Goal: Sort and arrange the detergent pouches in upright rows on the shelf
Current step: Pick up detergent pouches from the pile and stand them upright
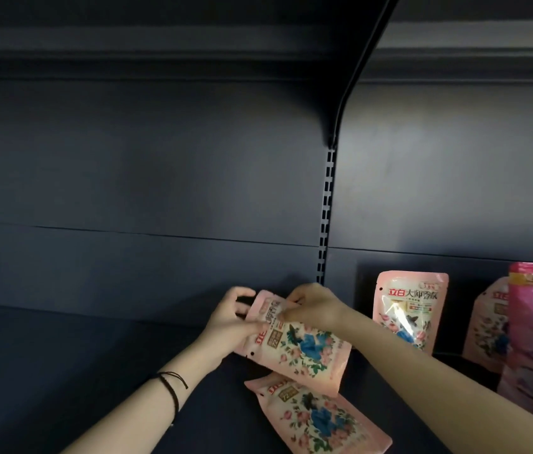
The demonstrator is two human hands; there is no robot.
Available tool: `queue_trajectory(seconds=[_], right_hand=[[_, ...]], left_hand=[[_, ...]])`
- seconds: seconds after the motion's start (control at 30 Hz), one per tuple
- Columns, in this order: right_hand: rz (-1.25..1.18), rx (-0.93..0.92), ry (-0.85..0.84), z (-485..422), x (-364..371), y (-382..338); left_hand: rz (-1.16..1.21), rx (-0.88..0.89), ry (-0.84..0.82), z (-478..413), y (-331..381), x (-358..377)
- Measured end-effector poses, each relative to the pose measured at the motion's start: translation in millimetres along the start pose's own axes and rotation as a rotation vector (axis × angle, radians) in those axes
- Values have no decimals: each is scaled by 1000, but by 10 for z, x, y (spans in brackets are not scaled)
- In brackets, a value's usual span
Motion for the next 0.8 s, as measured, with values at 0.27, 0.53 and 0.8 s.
queue_trajectory(seconds=[0.27,0.53,0.8], right_hand=[[-662,167,246,470,-678,260],[-966,361,599,924,-1106,965],[-725,249,819,1110,-1412,1292]], left_hand=[[220,-28,-27,33,295,183],[291,51,-134,277,758,1165],[110,184,-166,526,873,1568]])
Point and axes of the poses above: each hand's wrist, its own z-axis away from the middle knuckle, its own x-axis out of the palm, y = z × x, the point moved 6 cm from there along -z, towards the middle knuckle, and after that the axes turned 13 degrees about y, right-handed, at the moved point
